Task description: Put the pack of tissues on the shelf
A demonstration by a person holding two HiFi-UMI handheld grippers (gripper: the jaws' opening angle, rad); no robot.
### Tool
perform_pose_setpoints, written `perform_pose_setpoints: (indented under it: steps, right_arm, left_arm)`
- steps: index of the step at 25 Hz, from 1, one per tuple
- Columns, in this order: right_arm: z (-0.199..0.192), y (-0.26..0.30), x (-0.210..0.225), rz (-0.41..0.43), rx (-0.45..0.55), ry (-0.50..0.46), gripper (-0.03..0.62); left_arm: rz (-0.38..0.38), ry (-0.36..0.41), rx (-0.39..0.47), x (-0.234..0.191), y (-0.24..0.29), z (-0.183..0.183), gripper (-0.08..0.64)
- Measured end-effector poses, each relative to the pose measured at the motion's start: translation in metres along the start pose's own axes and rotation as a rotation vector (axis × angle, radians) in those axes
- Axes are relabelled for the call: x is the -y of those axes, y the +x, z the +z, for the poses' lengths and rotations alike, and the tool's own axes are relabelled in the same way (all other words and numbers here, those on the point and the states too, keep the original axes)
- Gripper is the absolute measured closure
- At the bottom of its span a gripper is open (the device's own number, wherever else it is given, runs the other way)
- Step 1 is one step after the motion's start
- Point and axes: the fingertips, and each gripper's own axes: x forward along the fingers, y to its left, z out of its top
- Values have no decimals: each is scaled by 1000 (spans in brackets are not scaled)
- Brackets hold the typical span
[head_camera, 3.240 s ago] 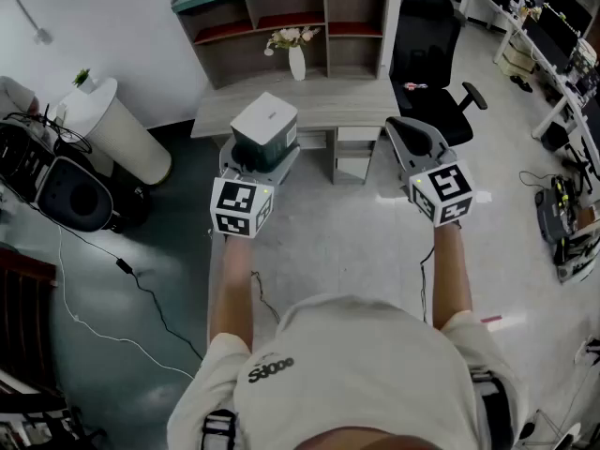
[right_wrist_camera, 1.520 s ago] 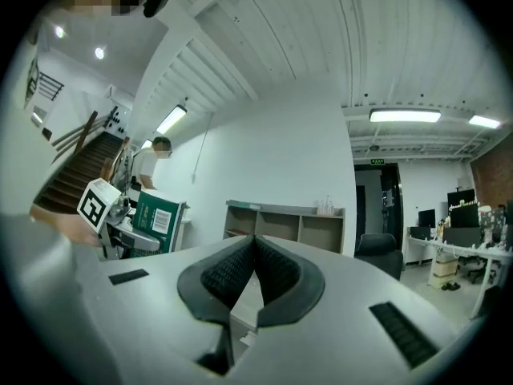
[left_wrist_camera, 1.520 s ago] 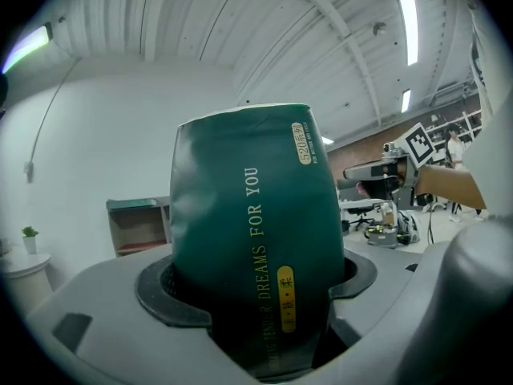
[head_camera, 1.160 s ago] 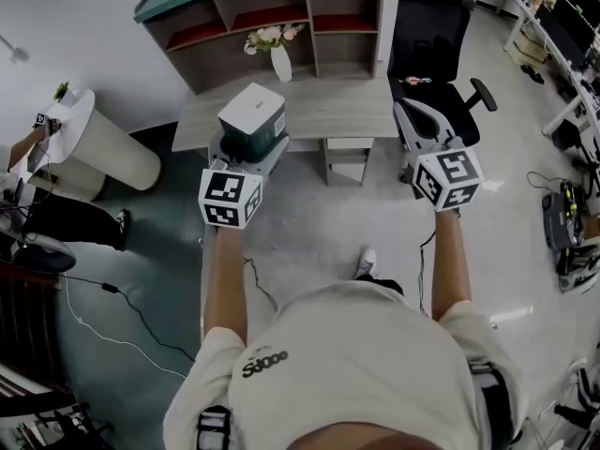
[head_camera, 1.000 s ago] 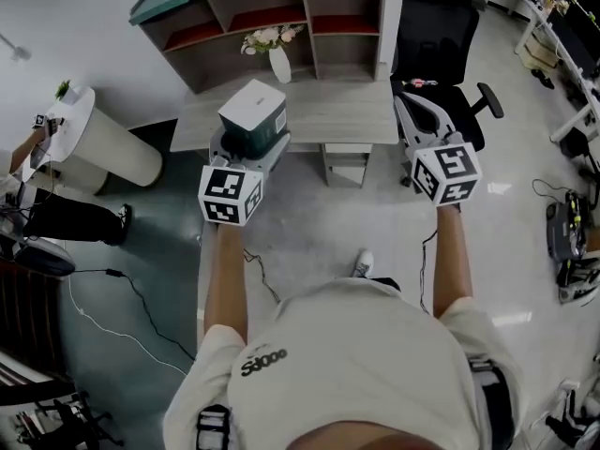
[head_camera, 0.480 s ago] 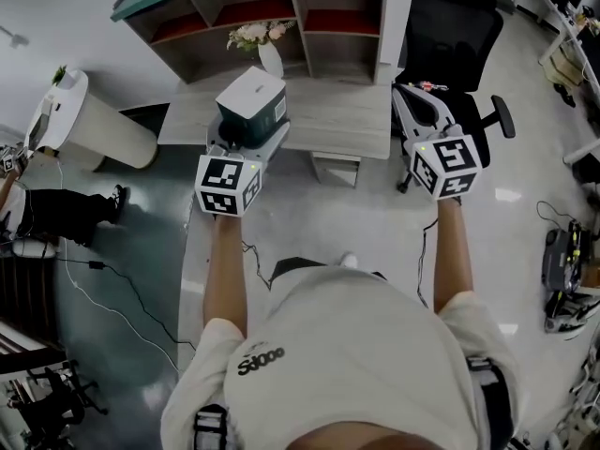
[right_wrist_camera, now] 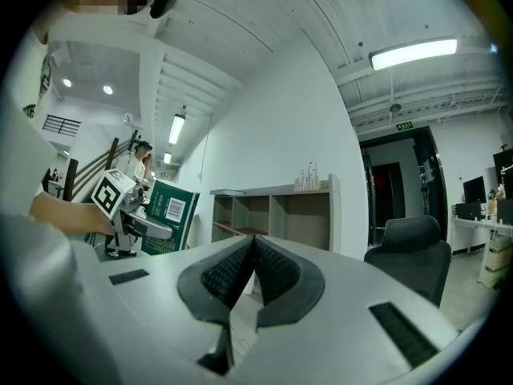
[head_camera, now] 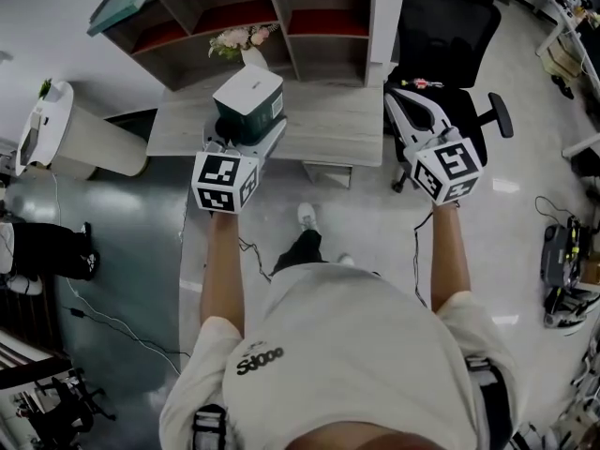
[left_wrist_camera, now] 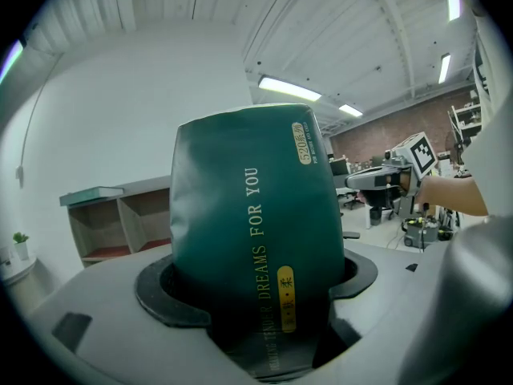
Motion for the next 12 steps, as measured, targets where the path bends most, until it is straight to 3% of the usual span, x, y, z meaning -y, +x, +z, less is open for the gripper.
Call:
perform_pose_setpoints:
  steps: [7,12]
  right_arm:
    - [-9,41,24,-57,-50,-76,588]
    - [-2,79,56,-154,-46,-54,586]
  left_arm:
    - [-70,13,15,-30,61,2,152]
    - [-135,63,23,-61,111,16,152]
